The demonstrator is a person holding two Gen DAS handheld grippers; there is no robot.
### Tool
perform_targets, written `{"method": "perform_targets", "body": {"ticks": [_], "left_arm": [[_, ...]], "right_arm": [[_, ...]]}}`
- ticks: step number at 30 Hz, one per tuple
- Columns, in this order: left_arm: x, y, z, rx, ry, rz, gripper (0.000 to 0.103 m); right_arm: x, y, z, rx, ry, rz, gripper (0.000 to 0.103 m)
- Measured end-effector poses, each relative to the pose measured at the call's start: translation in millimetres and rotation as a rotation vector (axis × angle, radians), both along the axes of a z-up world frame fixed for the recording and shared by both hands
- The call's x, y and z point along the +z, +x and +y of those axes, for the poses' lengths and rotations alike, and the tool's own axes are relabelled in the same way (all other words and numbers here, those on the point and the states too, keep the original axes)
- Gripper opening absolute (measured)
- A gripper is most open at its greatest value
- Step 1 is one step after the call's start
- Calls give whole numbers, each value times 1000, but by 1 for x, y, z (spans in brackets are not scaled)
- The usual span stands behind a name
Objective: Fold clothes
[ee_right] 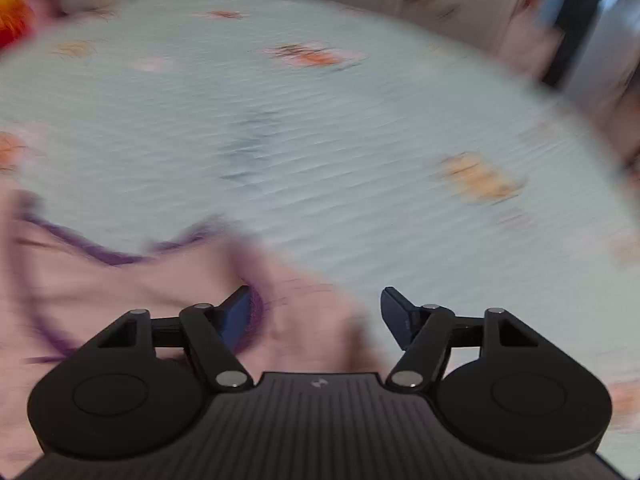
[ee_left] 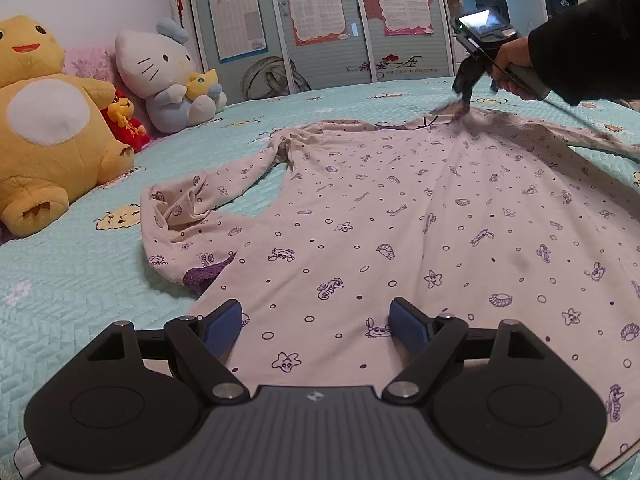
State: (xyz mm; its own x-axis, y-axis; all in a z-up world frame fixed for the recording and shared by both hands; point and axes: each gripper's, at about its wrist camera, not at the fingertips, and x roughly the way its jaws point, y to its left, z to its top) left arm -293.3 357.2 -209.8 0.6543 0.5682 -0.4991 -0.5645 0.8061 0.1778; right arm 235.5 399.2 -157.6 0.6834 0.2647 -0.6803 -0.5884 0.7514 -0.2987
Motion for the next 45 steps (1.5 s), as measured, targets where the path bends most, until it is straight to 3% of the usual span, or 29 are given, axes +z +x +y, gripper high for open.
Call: {"method": "perform_targets", "body": {"ticks": [1, 2, 5, 8, 11, 12, 13, 15, 16, 18, 19, 22, 25, 26, 28, 31, 33, 35, 37, 38, 39, 40, 41, 43, 45], "left_arm": [[0, 0, 0, -1, -1, -1, 84], [0, -1, 0, -1, -1, -2, 84], [0, -1, 0, -1, -3, -2, 84], [0, -1, 0, -1, -5, -4, 84], [0, -1, 1, -1, -9, -6, 85], [0, -1, 0, -1, -8, -6, 85], [0, -1, 0, -1, -7, -5, 85], [0, -1, 0, -1, -10, -7, 85], [0, -2, 1, -1, -12, -8, 85], [0, -2, 1, -1, -16, -10, 85], [0, -2, 1, -1, -16, -10, 85], [1, -3, 2, -2, -21, -12, 85], [1, -3, 2, -1, -29, -14, 85], [1, -3, 2, -1, -31, -14, 85], [1, -3, 3, -1, -34, -15, 85], [1, -3, 3, -1, -38, -17, 85], [1, -3, 3, -1, -38, -16, 85], [1, -3, 4, -2, -40, -19, 85], [1, -3, 4, -2, -42, -19, 85], [1, -3, 4, -3, -43, -19, 85], [2, -4, 5, -5, -47, -20, 85], [3, -6, 7, -9, -61, -28, 85], [5, -7, 9, -13, -75, -37, 85], [10, -14, 17, 0, -122, -85, 85], [17, -24, 23, 30, -155, -154, 85]], "right_arm": [[8, -3, -7, -47, 79, -38, 71], [15, -2, -16, -51, 191, 8, 71], [20, -2, -28, -45, 368, 149, 71], [30, -23, -22, 16, 452, 135, 71], [39, -37, -8, -34, 466, 36, 72], [40, -41, -7, 3, 528, 73, 72], [36, -42, -2, 68, 596, 184, 72], [19, -41, 21, 185, 658, 469, 72], [8, -37, 33, 211, 660, 561, 71], [-8, -41, 56, 231, 656, 627, 71], [-16, -39, 66, 246, 649, 658, 68], [-35, -28, 87, 216, 662, 720, 42], [-42, -28, 99, 224, 661, 755, 28], [-45, -30, 103, 223, 657, 773, 16], [-46, -34, 111, 200, 673, 768, 3], [-42, -30, 118, 163, 725, 735, 0], [-37, -32, 116, 137, 701, 671, 5], [-33, -35, 113, 113, 678, 607, 24], [-14, -58, 99, 153, 660, 460, 25], [-4, -69, 92, 174, 650, 388, 33], [4, -86, 83, 215, 652, 374, 42], [11, -103, 74, 257, 654, 360, 60], [19, -120, 65, 299, 655, 346, 64], [23, -155, 35, 339, 663, 361, 64], [18, -186, -5, 358, 694, 438, 64]]}}
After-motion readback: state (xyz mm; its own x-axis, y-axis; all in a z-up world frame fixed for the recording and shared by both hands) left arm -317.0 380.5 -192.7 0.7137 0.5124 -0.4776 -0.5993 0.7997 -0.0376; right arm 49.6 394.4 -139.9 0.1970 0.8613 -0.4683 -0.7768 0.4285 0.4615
